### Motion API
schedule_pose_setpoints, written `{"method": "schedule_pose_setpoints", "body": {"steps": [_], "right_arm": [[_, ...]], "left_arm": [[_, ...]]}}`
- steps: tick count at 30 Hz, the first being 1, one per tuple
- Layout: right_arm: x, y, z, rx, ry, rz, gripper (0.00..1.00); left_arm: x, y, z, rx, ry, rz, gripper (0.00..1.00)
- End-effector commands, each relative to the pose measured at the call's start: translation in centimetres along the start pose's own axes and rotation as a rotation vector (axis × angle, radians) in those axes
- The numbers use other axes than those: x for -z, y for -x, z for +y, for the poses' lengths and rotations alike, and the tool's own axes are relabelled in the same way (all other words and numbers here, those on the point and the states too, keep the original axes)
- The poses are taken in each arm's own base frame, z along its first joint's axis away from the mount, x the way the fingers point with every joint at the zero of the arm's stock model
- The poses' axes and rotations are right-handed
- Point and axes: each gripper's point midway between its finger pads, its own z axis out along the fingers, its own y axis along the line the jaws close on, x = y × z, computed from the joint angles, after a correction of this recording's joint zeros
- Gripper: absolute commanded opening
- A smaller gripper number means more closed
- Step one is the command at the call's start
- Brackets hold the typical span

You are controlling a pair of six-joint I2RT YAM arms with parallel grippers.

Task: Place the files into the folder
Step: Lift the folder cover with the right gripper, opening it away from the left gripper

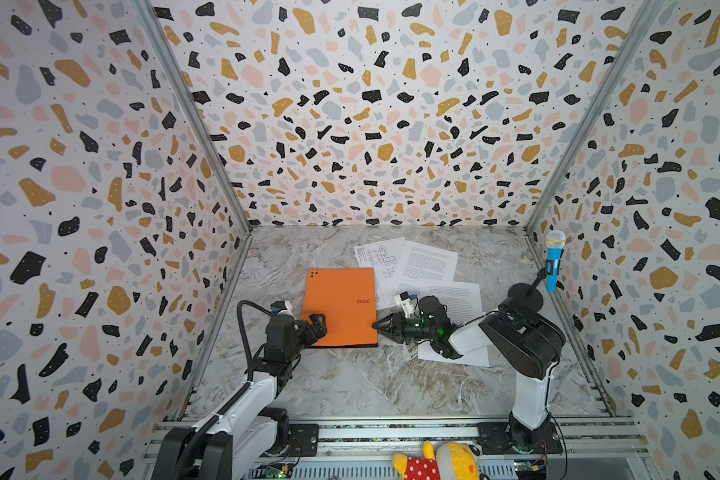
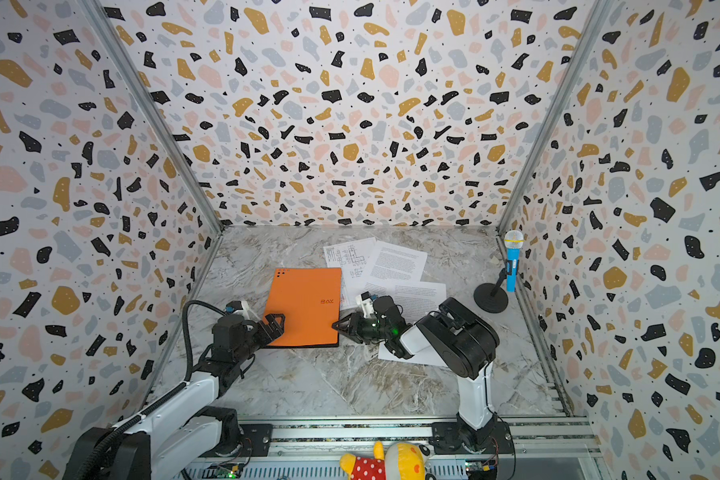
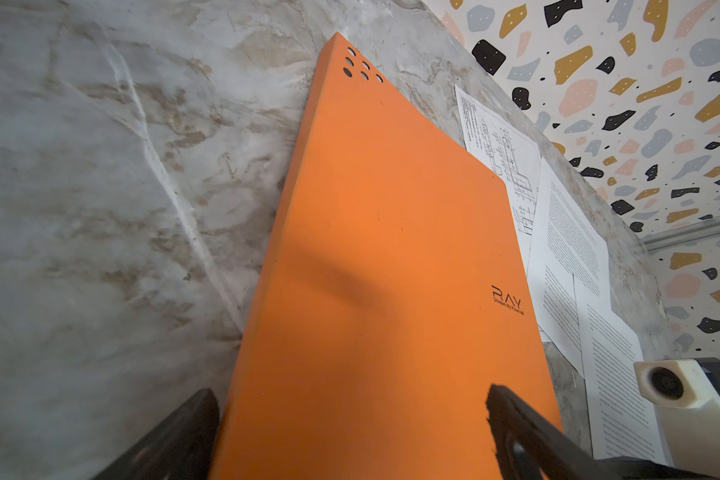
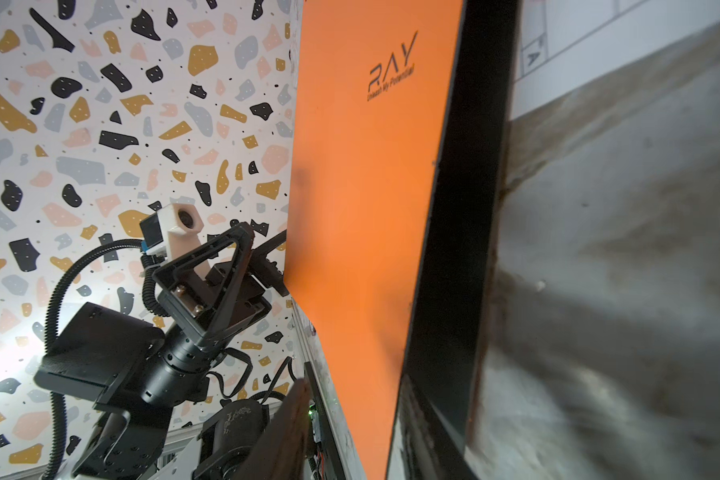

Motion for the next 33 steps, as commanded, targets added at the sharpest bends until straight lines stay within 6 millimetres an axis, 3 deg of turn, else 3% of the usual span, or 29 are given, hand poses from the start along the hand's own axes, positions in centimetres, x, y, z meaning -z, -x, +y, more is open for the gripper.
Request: {"method": "schedule_pose_setpoints", "body": {"steps": [1,15,28,33], "right_arm": [[0.6,-0.6,5.0,0.087,0.140,0.024,0.38],[3.1,0.8,5.0,0.141,0.084,-0.024,0.31],[1.4,1.2,4.5,0.163,0.052,0.017,0.29],[0.8,1.4,4.4,0.171,0.049,0.022,0.18]], "left_arm": [[0.4,0.3,-3.3,0.000,-0.169,-0.005,1.00],[-0.4,-1.0,-6.2,-0.042,-0.248,0.041,1.00],[-0.1,0.0,-6.5,-0.099,-0.219,0.000,1.00],[0.3,0.8,-5.1,-0.118,-0.130,-0.028,1.00]]}}
